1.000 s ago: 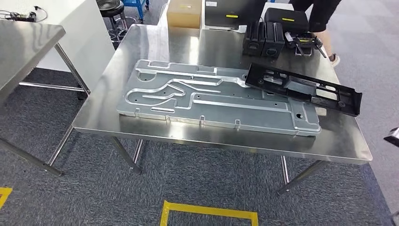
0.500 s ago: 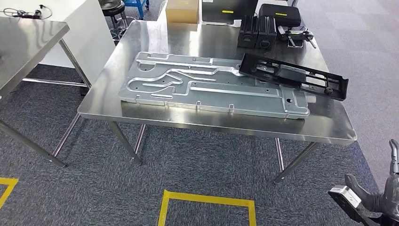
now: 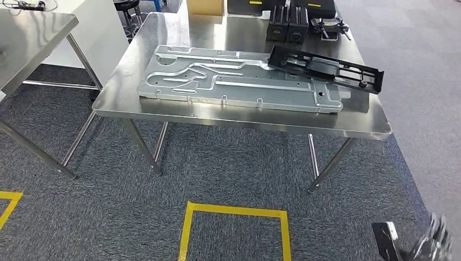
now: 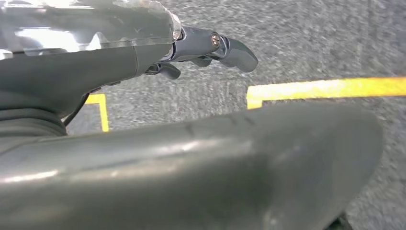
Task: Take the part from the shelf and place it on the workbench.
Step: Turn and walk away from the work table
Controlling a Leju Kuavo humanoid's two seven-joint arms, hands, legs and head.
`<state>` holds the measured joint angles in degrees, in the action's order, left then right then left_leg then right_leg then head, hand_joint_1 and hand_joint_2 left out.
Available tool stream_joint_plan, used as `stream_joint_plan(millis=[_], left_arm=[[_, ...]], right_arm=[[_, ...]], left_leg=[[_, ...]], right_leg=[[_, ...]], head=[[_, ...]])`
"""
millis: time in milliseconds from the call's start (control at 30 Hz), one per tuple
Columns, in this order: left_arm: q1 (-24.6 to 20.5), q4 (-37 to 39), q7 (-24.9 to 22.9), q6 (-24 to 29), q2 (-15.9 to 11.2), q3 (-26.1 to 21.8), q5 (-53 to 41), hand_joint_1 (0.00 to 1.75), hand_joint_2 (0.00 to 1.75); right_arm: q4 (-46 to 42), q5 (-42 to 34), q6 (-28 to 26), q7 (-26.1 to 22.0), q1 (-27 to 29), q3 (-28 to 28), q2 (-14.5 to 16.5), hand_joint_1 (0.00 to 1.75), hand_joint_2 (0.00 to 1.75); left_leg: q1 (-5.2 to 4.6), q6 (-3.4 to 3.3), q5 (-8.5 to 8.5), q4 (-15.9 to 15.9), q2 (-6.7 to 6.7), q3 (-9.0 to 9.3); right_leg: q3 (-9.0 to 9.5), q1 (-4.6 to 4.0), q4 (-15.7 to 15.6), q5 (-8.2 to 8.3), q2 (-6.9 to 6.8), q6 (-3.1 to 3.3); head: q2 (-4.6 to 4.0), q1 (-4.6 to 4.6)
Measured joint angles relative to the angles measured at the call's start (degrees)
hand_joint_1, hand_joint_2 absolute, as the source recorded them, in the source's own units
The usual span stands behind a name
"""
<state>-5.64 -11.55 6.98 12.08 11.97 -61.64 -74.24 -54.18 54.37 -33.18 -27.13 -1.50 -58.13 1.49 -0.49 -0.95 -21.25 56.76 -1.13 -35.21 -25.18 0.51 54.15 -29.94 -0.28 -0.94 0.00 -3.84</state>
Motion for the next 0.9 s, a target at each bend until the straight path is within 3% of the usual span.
stream_joint_plan(millis=[33,67,167,200,233,267,333,400,467,533,567,667,700,733,767,867,900], left_arm=[[0.0,0.0,-0.1,-0.2,-0.1,0.3,-0.7,0.00,0.00],[0.2,0.0,-0.3,-0.4,-0.2,0.7,-1.4,0.00,0.00],[0.5,0.0,-0.7,-0.6,-0.6,2.0,-3.3,0.00,0.00],[0.4,0.0,-0.6,-0.6,-0.7,2.4,-3.7,0.00,0.00],[0.4,0.0,-0.5,-0.6,-0.8,2.8,-3.9,0.00,0.00],[0.3,0.0,-0.4,-0.7,-0.9,3.1,-4.0,0.00,0.00],[0.3,0.0,-0.7,-0.7,-1.2,3.6,-4.3,0.00,0.00],[0.3,0.0,-1.4,-0.7,-1.4,4.1,-4.6,0.00,0.00],[0.3,0.0,-1.6,-0.5,-1.5,4.6,-5.1,0.00,0.00],[0.4,0.0,-1.3,-0.3,-1.6,5.2,-6.0,0.00,0.00],[0.4,0.0,-1.0,-0.3,-1.6,5.6,-6.4,0.00,0.00],[0.2,0.0,-0.4,-0.6,-1.6,6.6,-7.2,0.00,0.00],[0.0,0.0,-0.4,-0.7,-1.6,6.8,-7.2,0.00,0.00],[-0.2,0.0,-0.4,-0.8,-1.6,6.9,-7.1,0.00,0.00],[-0.4,0.0,-0.4,-1.0,-1.6,7.0,-6.9,0.00,0.00],[-1.1,0.0,-0.5,-1.3,-1.7,7.0,-6.1,0.00,0.00],[-1.2,0.0,-0.6,-1.4,-1.7,7.0,-5.7,0.00,0.00]], right_arm=[[6.7,-1.1,3.3,2.1,-1.1,-2.9,0.1,0.00,0.00],[12.3,-1.8,6.7,4.2,-1.8,-5.2,0.3,0.00,0.00],[24.0,-0.1,13.9,9.5,-3.5,-8.1,2.2,0.00,0.00],[26.7,1.1,15.4,11.1,-4.2,-8.2,3.0,0.00,0.00],[29.0,2.3,17.0,12.6,-5.0,-8.2,3.8,0.00,0.00],[31.1,3.6,18.6,14.0,-5.9,-8.1,4.5,0.00,0.00],[34.7,6.4,22.0,16.5,-7.6,-7.6,5.8,0.00,0.00],[37.1,8.6,24.8,17.8,-8.9,-6.3,7.0,0.00,0.00],[38.5,9.1,26.5,18.3,-9.4,-5.2,7.9,0.00,0.00],[39.5,8.9,27.0,18.5,-9.3,-4.9,8.6,0.00,0.00],[39.8,8.8,26.7,18.5,-8.9,-4.8,8.8,0.00,0.00],[40.7,8.6,25.2,19.6,-7.3,-4.5,9.3,0.00,0.00],[41.0,8.5,24.8,20.5,-6.7,-4.5,9.3,0.00,0.00],[41.1,8.5,24.4,21.4,-6.1,-4.5,9.3,0.00,0.00],[41.2,8.4,24.1,22.4,-5.6,-4.5,9.3,0.00,0.00],[41.3,9.0,23.2,26.1,-4.9,-4.5,8.9,0.00,0.00],[41.4,9.5,22.9,27.7,-4.9,-4.5,8.8,0.00,0.00]], left_leg=[[0.13,0.36,-0.79,0.5,0.18,-0.37],[0.25,0.72,-2.66,1.9,0.35,-0.92],[0.67,1.70,-11.29,11.5,0.62,-3.54],[0.73,1.91,-12.28,14.8,0.64,-4.13],[0.75,2.01,-11.54,16.8,0.66,-4.09],[0.75,2.00,-9.67,17.0,0.69,-3.21],[0.73,1.53,-6.19,11.3,1.45,1.62],[0.61,0.93,-6.78,2.6,2.84,7.35],[0.40,0.60,-8.34,-1.6,3.23,9.56],[0.65,-0.08,-8.10,-2.4,2.56,9.39],[0.80,-0.53,-7.78,-2.6,2.21,9.21],[0.76,-1.29,-6.89,-2.3,1.18,8.30],[0.69,-1.31,-6.71,-2.0,0.92,7.83],[0.64,-1.29,-6.64,-1.6,0.73,7.32],[0.63,-1.24,-6.62,-1.2,0.60,6.83],[0.50,-0.79,-6.85,0.2,0.40,5.63],[0.40,-0.52,-6.90,0.6,0.35,5.31]], right_leg=[[-0.42,0.05,-0.2,0.63,-0.17,0.37],[-0.98,0.16,-0.3,1.33,-0.35,0.76],[-3.70,0.23,0.0,3.27,-0.12,1.43],[-4.79,0.23,0.1,3.90,0.15,1.39],[-5.86,0.24,0.3,4.48,0.38,1.28],[-6.87,0.24,0.6,5.06,0.59,1.15],[-8.64,0.27,1.2,6.04,1.09,0.82],[-9.70,0.20,1.7,6.87,1.50,0.35],[-10.31,0.15,1.8,7.73,1.82,-0.29],[-10.93,0.16,2.2,7.79,1.94,-0.86],[-11.60,0.17,3.7,6.72,1.74,-1.07],[-15.76,0.35,14.3,0.18,0.97,-1.63],[-16.84,0.38,17.5,-1.29,0.89,-1.81],[-16.99,0.40,19.0,-1.76,0.81,-1.91],[-15.90,0.40,18.0,-1.11,0.71,-1.93],[-9.05,0.25,7.2,2.49,0.31,-1.35],[-7.82,0.12,4.9,2.98,0.25,-1.01]], head=[[0.00,-0.01],[0.00,-0.01],[0.00,-0.02],[0.00,-0.01],[0.00,-0.01],[0.00,-0.01],[0.00,-0.02],[0.00,-0.02],[0.00,-0.01],[0.00,-0.01],[0.00,-0.01],[0.00,-0.01],[0.00,-0.01],[0.00,-0.01],[0.00,-0.01],[0.00,-0.02],[0.00,-0.02]])
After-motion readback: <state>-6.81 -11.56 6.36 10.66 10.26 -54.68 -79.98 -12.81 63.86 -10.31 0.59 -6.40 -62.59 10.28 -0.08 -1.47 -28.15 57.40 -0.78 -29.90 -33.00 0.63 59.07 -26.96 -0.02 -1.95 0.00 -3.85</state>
